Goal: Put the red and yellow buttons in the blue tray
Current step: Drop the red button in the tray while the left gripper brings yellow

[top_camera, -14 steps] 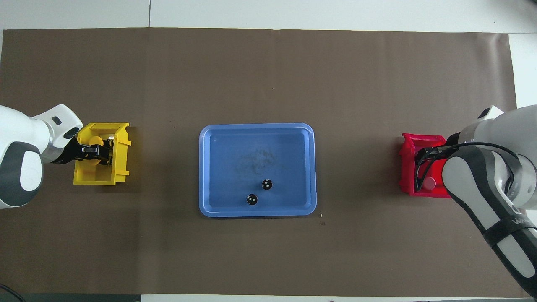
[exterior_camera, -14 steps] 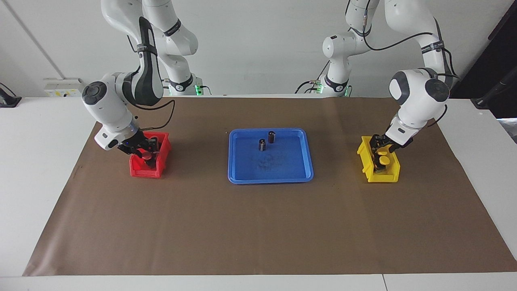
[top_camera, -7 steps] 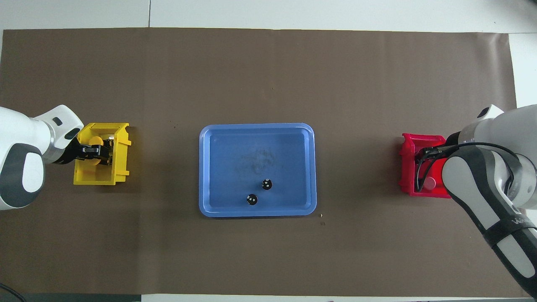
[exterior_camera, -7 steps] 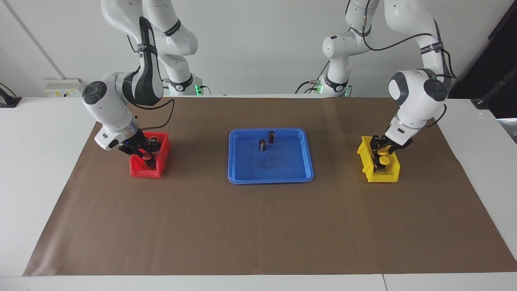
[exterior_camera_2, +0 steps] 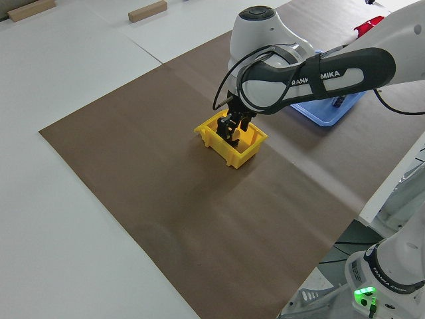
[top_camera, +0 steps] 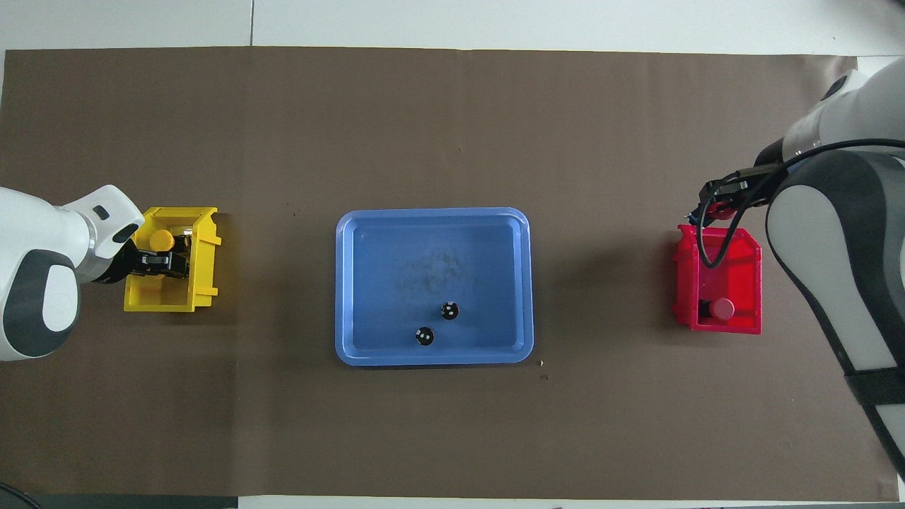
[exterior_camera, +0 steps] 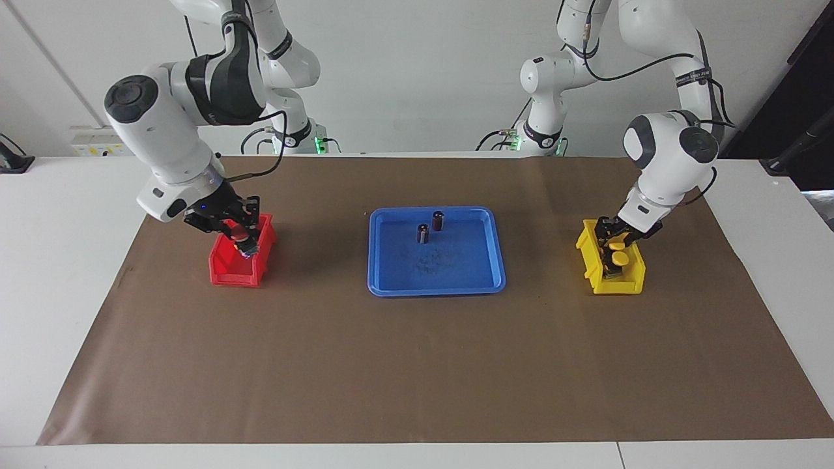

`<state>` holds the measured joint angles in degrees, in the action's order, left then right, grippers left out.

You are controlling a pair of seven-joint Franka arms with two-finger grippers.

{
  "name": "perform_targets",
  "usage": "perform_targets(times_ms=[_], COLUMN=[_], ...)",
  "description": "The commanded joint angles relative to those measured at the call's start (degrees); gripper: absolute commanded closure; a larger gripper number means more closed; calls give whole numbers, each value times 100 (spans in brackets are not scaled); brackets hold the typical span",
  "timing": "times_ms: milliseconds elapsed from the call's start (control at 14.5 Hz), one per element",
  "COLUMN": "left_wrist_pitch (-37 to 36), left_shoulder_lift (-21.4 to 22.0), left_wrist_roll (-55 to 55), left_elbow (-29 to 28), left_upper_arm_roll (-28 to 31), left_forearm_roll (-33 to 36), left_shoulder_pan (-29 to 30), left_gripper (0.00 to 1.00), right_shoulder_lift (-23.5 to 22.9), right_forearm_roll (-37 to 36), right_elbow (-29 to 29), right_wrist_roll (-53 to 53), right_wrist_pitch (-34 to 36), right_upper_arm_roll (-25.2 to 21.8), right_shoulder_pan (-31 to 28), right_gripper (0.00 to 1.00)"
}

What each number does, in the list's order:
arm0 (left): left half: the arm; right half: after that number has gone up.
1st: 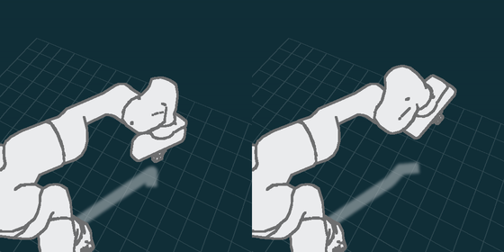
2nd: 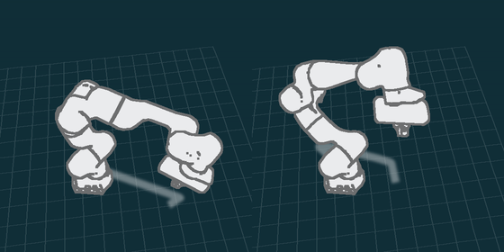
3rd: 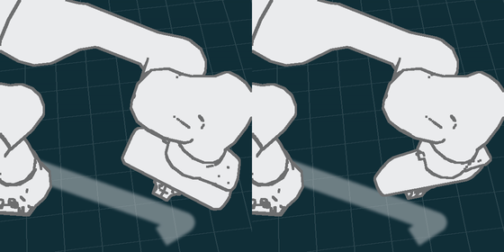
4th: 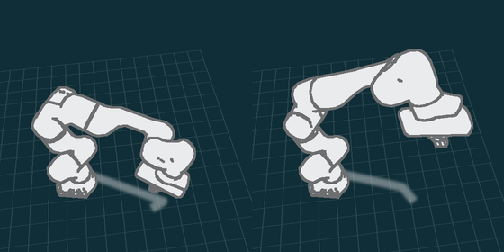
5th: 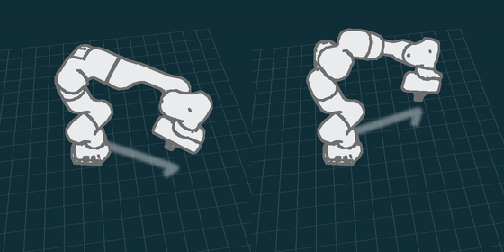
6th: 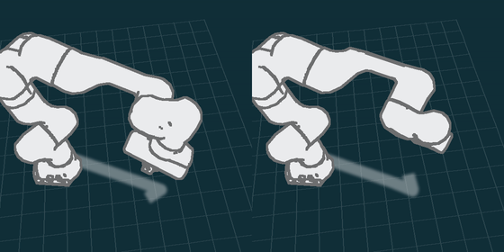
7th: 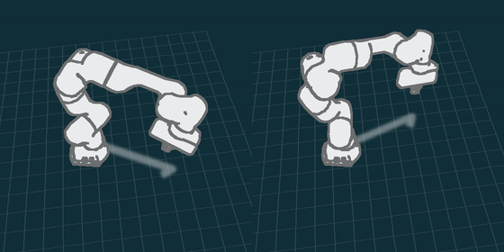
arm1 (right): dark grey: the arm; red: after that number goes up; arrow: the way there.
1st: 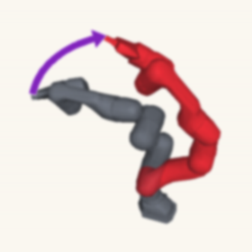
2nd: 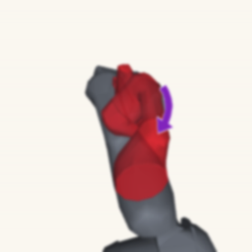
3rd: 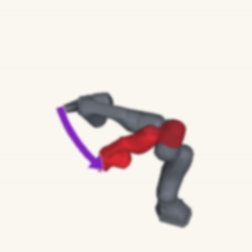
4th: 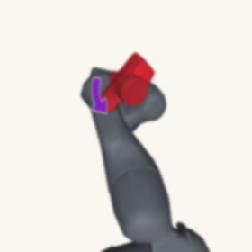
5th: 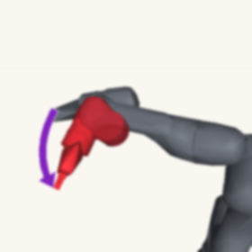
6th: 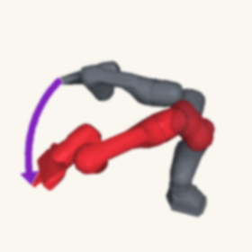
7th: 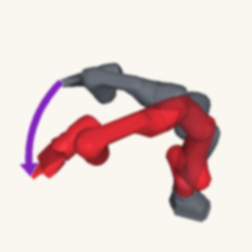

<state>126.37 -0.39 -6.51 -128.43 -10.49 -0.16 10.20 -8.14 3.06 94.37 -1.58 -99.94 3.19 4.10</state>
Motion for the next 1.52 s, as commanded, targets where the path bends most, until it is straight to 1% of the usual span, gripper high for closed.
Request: perform_targets(times_ms=[0,69,138,207,345,484,553,622,760,829,898,967,1036,1105,1313,1382,1451], left_wrist_pitch=[134,108,38,-172,-1039,-2084,-2394,-2519,-2346,-2310,-2353,-2284,-2109,-1751,-854,-729,-649], left_shoulder_lift=[180,171,171,162,197,564,740,829,856,839,787,769,751,673,-3,-109,-189], left_wrist_roll=[-254,-272,-272,-281,-263,-202,-175,-114,-96,-26,140,324,648,1069,2151,2241,2277], left_elbow=[-183,-165,-130,-8,526,1142,1214,1224,1119,1153,1319,1355,1312,1216,1197,1197,1189], left_upper_arm_roll=[3,3,3,3,-5,-58,-58,-67,-67,-67,-67,-67,-67,-67,-67,-67,-67], left_forearm_roll=[-116,-116,-116,-116,-116,-125,-133,-151,-160,-168,-273,-465,-563,-573,-617,-625,-634], left_shoulder_pan=[34,34,34,43,166,0,-114,-150,-168,-316,-491,-623,-921,-1272,-2134,-2241,-2303], left_gripper=[80,86,89,93,93,93,92,92,91,91,91,91,92,92,91,91,91], right_shoulder_lift=[-583,-645,-732,-881,-1162,-1470,-1602,-1716,-1762,-1762,-1762,-1762,-1762,-1762,-1744,-1744,-1727], right_forearm_roll=[-59,-51,-86,-121,-130,-139,-148,-226,-253,-253,-201,-192,-192,-174,-157,-148,-148], right_elbow=[-622,-622,-613,-613,-570,-526,-517,-499,-237,-148,-139,-104,-16,2,28,37,81], right_wrist_roll=[-1646,-2270,-2720,-2968,-3067,-3207,-3347,-3418,-3446,-3454,-3498,-3594,-3612,-3630,-3743,-3831,-3841], right_wrist_pitch=[-190,-462,-700,-876,-1167,-1482,-1606,-1755,-2107,-2195,-2231,-2240,-2249,-2249,-2231,-2240,-2231], right_upper_arm_roll=[-2,6,-2,-3,-3,-11,-11,-3,-3,-3,-3,6,6,6,6,6,6], right_shoulder_pan=[1010,1414,1766,2057,2313,2559,2656,2701,2710,2727,2745,2745,2754,2832,2886,2886,2877], right_gripper=[92,92,92,92,92,92,92,92,92,92,92,92,92,92,91,90,79])
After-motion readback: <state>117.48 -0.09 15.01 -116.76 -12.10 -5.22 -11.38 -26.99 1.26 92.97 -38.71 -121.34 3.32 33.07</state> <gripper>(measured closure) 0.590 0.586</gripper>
